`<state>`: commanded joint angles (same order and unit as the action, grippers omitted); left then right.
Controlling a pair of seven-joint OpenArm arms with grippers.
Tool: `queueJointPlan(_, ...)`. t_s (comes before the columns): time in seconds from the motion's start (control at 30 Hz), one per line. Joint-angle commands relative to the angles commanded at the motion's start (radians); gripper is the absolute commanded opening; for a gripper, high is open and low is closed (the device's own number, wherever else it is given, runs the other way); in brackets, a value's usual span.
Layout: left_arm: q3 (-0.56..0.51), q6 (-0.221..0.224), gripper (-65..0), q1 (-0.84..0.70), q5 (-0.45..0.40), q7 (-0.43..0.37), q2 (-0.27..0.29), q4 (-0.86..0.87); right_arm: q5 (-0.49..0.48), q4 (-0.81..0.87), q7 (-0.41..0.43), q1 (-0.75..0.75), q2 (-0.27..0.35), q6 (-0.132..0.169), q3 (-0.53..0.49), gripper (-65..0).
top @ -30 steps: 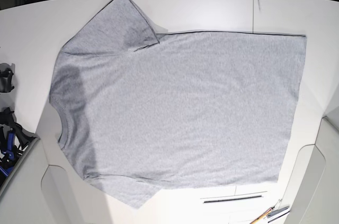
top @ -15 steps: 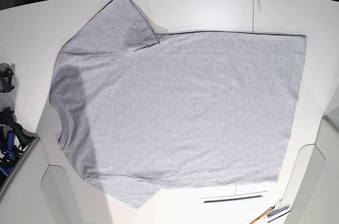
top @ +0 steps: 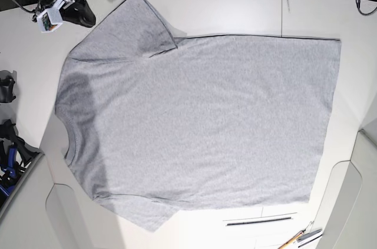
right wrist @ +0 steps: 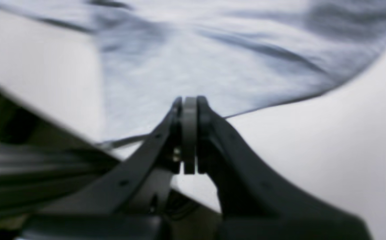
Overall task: Fold the T-shirt properly
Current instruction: 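Move both grippers to the shirt's shoulder edge and grasp it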
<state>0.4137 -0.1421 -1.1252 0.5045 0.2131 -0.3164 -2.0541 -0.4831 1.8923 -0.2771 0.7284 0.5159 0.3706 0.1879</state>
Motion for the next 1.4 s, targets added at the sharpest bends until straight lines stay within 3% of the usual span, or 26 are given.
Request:
queueJointPlan(0.07, 0.0, 0.0, -54.0, 0.03, 0.0, 0.013, -0.013, 0.0, 0.0, 0.0, -0.071, -0.035, -0.022, -0.087, 0.0, -65.0)
queueJointPlan(0.13, 0.0, -0.001, -49.6, 0.06, 0.0, 0.043, -0.026, 0.0, 0.0, 0.0, -0.125, -0.062, -0.039, -0.157, 0.0, -63.8)
queueJointPlan(0.17, 0.0, -0.001, -47.8, 0.071, 0.0, 0.056, -0.034, 0.0, 0.0, 0.0, -0.153, -0.073, -0.045, -0.18, 0.0, -60.3)
queueJointPlan(0.27, 0.0, -0.001, -44.5, 0.098, 0.0, 0.069, -0.05, 0.0, 0.008, 0.0, -0.224, -0.1, -0.054, -0.204, 0.004, -42.2)
queueJointPlan(0.3, 0.0, -0.001, -44.5, 0.103, 0.0, 0.068, -0.054, 0.0, 0.008, 0.0, -0.242, -0.106, -0.054, -0.225, 0.004, -36.9)
queueJointPlan(0.37, 0.0, -0.001, -44.5, 0.114, 0.0, 0.069, -0.056, 0.0, 0.013, 0.0, -0.251, -0.108, -0.053, -0.266, 0.004, -30.9)
queueJointPlan(0.4, 0.0, 0.0, -44.5, 0.117, 0.0, 0.068, -0.056, 0.0, 0.013, 0.0, -0.251, -0.107, -0.054, -0.267, 0.004, -30.2)
queueJointPlan(0.57, 0.0, 0.0, -44.5, 0.132, 0.001, 0.084, -0.056, 0.0, 0.006, -0.005, -0.322, -0.107, -0.054, -0.267, 0.004, -30.2)
queueJointPlan(0.7, 0.0, 0.0, -44.5, 0.173, 0.032, 0.186, -0.07, 0.0, -0.026, -0.055, -0.33, -0.107, -0.066, -0.262, 0.004, -28.4)
queueJointPlan(0.73, 0.0, 0.0, -44.5, 0.186, 0.032, 0.2, -0.076, 0.002, -0.042, -0.071, -0.33, -0.108, -0.073, -0.252, 0.004, -26.0)
queueJointPlan(0.9, 0.0, 0.0, -44.5, 0.23, 0.034, 0.203, -0.112, 0.024, -0.12, -0.119, -0.335, -0.108, -0.135, -0.111, 0.003, -24.3)
queueJointPlan(1.0, 0.0, 0.0, -44.5, 0.248, 0.038, 0.19, -0.14, 0.064, -0.155, -0.119, -0.335, -0.108, -0.183, -0.084, 0.003, -24.3)
queueJointPlan(1.17, 0.0, 0.0, -44.5, 0.279, 0.102, 0.08, -0.193, 0.18, -0.165, -0.119, -0.352, -0.111, -0.253, -0.059, 0.002, -24.3)
queueJointPlan(1.33, 0.0, -0.007, -44.6, 0.353, 0.172, 0.069, -0.253, 0.303, -0.169, -0.119, -0.352, -0.128, -0.281, -0.059, -0.001, -24.3)
queueJointPlan(1.4, 0.0, -0.071, -44.6, 0.389, 0.227, 0.072, -0.269, 0.348, -0.168, -0.119, -0.352, -0.134, -0.284, -0.059, -0.002, -24.3)
